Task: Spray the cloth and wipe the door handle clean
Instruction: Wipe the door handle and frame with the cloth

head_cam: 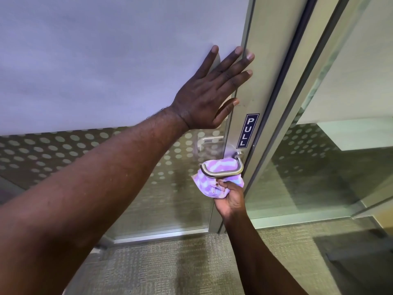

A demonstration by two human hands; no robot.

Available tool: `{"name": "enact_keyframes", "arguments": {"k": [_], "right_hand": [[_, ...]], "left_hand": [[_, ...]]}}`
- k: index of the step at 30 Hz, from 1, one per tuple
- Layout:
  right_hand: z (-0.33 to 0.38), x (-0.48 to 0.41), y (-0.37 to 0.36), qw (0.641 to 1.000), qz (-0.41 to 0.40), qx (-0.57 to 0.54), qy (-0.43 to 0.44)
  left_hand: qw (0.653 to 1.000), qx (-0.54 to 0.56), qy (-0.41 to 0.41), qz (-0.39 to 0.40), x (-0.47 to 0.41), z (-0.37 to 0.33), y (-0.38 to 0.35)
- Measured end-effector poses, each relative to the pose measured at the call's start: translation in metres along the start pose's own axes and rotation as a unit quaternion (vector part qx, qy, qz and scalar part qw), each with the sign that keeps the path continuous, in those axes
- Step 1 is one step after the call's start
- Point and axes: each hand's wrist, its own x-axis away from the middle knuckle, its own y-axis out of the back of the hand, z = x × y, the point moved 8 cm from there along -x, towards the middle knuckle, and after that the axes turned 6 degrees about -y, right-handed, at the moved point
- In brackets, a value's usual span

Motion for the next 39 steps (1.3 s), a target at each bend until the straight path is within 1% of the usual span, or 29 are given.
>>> {"name": "enact_keyframes", "arguments": {"k": [3, 5, 7, 8, 9, 10, 11, 12, 13, 14, 15, 16, 17, 18, 19, 23, 26, 27, 31, 34, 37, 39], "right_hand": [[0.010, 0.003, 0.015, 0.998, -0.047, 0.027, -0.009], [0.028, 0.010, 0.029, 0.995, -0.093, 0.045, 0.008], [0.058, 0.021, 0.039, 0.982, -0.151, 0.086, 0.077], [0.075, 0.029, 0.042, 0.968, -0.184, 0.109, 0.129], [0.094, 0.037, 0.042, 0.943, -0.225, 0.152, 0.194], [0.112, 0.047, 0.034, 0.907, -0.241, 0.215, 0.269], [0.125, 0.054, 0.018, 0.869, -0.230, 0.289, 0.329], [0.132, 0.058, -0.003, 0.834, -0.189, 0.361, 0.373], [0.135, 0.060, -0.022, 0.784, -0.152, 0.447, 0.402], [0.134, 0.062, -0.041, 0.707, -0.134, 0.545, 0.430], [0.130, 0.064, -0.061, 0.604, -0.125, 0.644, 0.452], [0.122, 0.064, -0.076, 0.509, -0.111, 0.714, 0.468], [0.116, 0.062, -0.088, 0.445, -0.099, 0.755, 0.472], [0.111, 0.058, -0.096, 0.406, -0.103, 0.786, 0.455], [0.107, 0.052, -0.099, 0.374, -0.119, 0.819, 0.419], [0.085, 0.032, -0.102, 0.260, -0.168, 0.911, 0.273], [0.068, 0.024, -0.100, 0.165, -0.166, 0.954, 0.185], [0.063, 0.022, -0.099, 0.142, -0.157, 0.963, 0.165], [0.042, 0.008, -0.101, 0.075, -0.099, 0.990, 0.073], [0.034, 0.002, -0.105, 0.032, -0.079, 0.996, 0.020], [0.037, 0.008, -0.113, -0.010, -0.043, 0.998, 0.040], [0.046, 0.013, -0.122, -0.032, -0.040, 0.997, 0.056]], "left_hand": [[1.000, 0.005, 0.002, 0.000, 0.000, 0.000, 0.001], [1.000, 0.009, 0.001, 0.000, 0.000, -0.001, 0.003], [1.000, 0.011, 0.001, 0.002, -0.001, -0.002, 0.004], [1.000, 0.011, 0.001, 0.003, -0.001, -0.002, 0.004], [1.000, 0.010, 0.002, 0.003, -0.002, -0.002, 0.004], [1.000, 0.009, 0.003, 0.002, -0.002, -0.002, 0.004], [1.000, 0.009, 0.004, 0.002, -0.002, -0.002, 0.004], [1.000, 0.008, 0.004, 0.002, -0.002, -0.002, 0.004], [1.000, 0.009, 0.004, 0.001, -0.001, -0.002, 0.005], [1.000, 0.009, 0.004, 0.000, -0.001, -0.002, 0.005], [1.000, 0.009, 0.004, -0.003, -0.001, -0.002, 0.005], [1.000, 0.010, 0.004, -0.007, -0.001, -0.002, 0.006], [1.000, 0.010, 0.003, -0.010, -0.002, -0.003, 0.006], [1.000, 0.011, 0.004, -0.013, -0.002, -0.003, 0.007], [1.000, 0.012, 0.005, -0.015, -0.002, -0.003, 0.007], [1.000, 0.014, 0.005, -0.018, -0.001, -0.001, 0.008], [1.000, 0.018, 0.005, -0.019, -0.001, -0.001, 0.007], [1.000, 0.018, 0.005, -0.019, -0.001, -0.001, 0.007], [1.000, 0.023, 0.006, -0.017, -0.001, 0.000, 0.010], [1.000, 0.023, 0.004, -0.012, -0.001, 0.000, 0.011], [1.000, 0.019, -0.002, -0.012, -0.001, -0.001, 0.012], [1.000, 0.009, -0.002, -0.009, -0.002, -0.002, 0.013]]}}
